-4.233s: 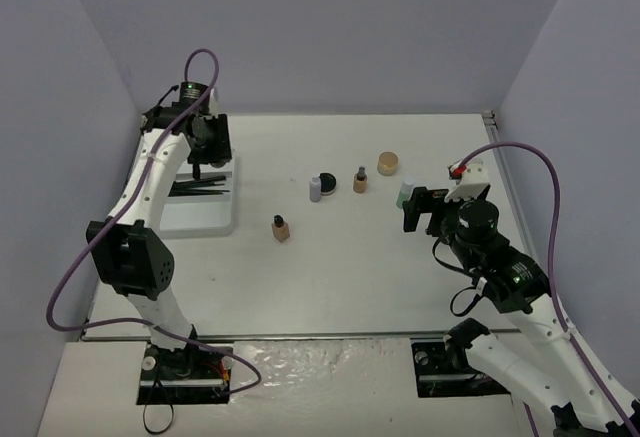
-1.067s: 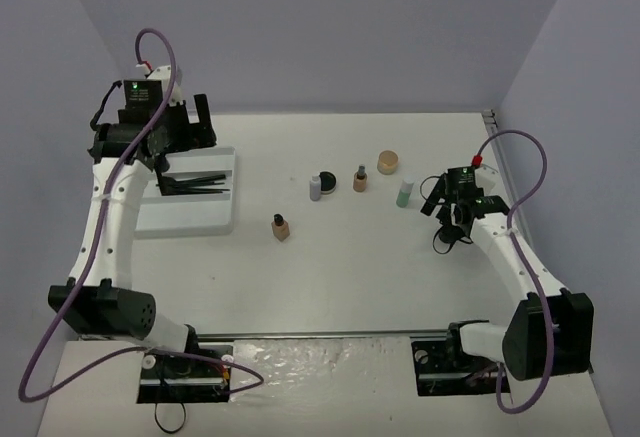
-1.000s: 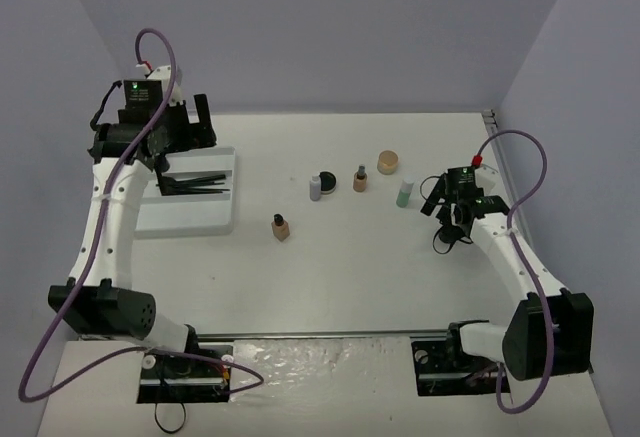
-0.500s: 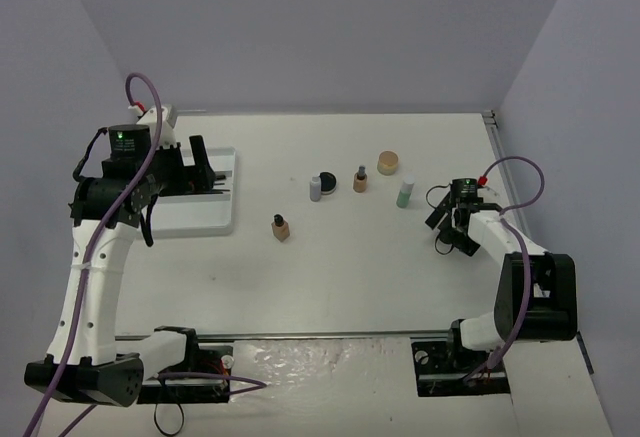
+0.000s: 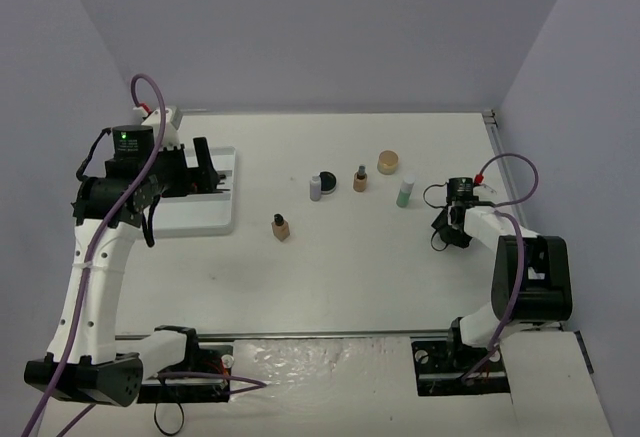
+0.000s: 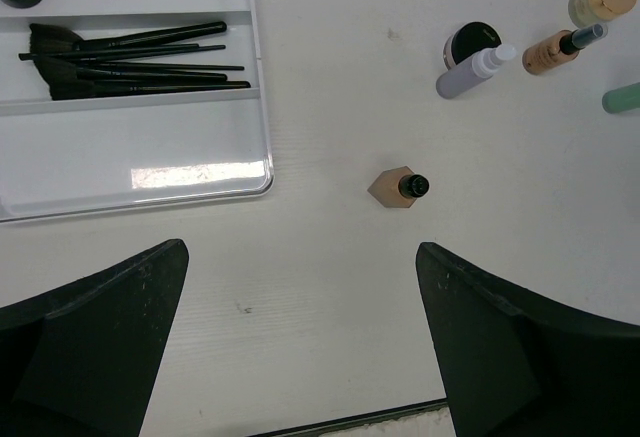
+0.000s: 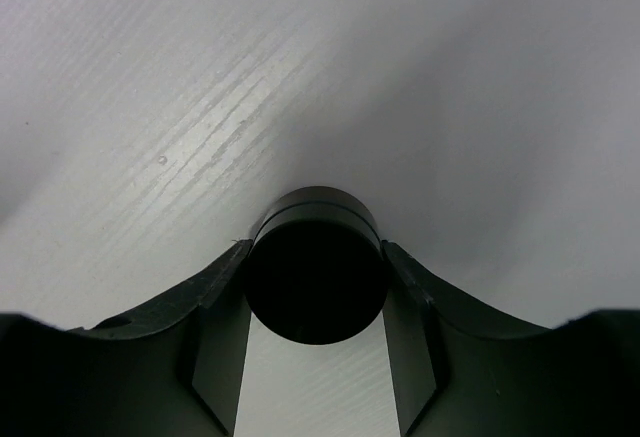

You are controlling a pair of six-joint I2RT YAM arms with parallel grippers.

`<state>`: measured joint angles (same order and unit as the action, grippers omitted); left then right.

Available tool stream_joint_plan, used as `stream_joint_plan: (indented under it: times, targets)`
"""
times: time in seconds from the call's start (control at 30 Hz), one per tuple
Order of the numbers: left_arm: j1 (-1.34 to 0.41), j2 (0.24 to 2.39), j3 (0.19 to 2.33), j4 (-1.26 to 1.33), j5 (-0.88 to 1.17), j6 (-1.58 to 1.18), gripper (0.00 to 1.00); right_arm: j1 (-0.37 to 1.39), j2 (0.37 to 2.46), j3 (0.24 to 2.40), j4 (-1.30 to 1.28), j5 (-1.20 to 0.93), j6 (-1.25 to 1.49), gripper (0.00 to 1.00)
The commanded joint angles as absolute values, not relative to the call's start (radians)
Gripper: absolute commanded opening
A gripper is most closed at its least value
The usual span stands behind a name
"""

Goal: Organize the makeup

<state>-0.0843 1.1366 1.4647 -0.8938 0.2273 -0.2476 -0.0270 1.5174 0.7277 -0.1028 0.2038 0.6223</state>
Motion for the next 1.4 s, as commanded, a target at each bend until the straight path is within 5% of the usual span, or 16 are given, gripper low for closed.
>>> stream_joint_plan:
  times: [0.0,0.17,0.4,0.63,1.07,1.37]
  targets:
    - [-0.099,1.128,1.493,-0.874,0.238,-0.256,0.97,-0.002,1.48,0.746,-0.072,0.232,0.576,0.29]
    - [-0.114,1.147,1.503,-0.868,0.252,-0.259,0.97,0.179,1.375,0.724,-0.08,0.221,0.543,0.01]
    - [-0.175,1.178,1.502,-0.861,0.246,-0.242,0.97,0.473,1.313,0.764,-0.06,0.184,0.458,0.0]
    - [-0.274,1.212,1.499,-0.842,0.201,-0.233,0.97,0.772,1.479,0.915,0.014,0.152,0.271,0.01]
    - [-0.355,1.225,1.479,-0.842,0.161,-0.244,0.97,0.833,1.679,0.942,0.097,-0.012,0.128,0.2]
    - [-0.357,1.238,1.5,-0.866,0.155,-0.231,0.97,0.833,1.679,0.912,0.107,-0.028,0.131,0.7]
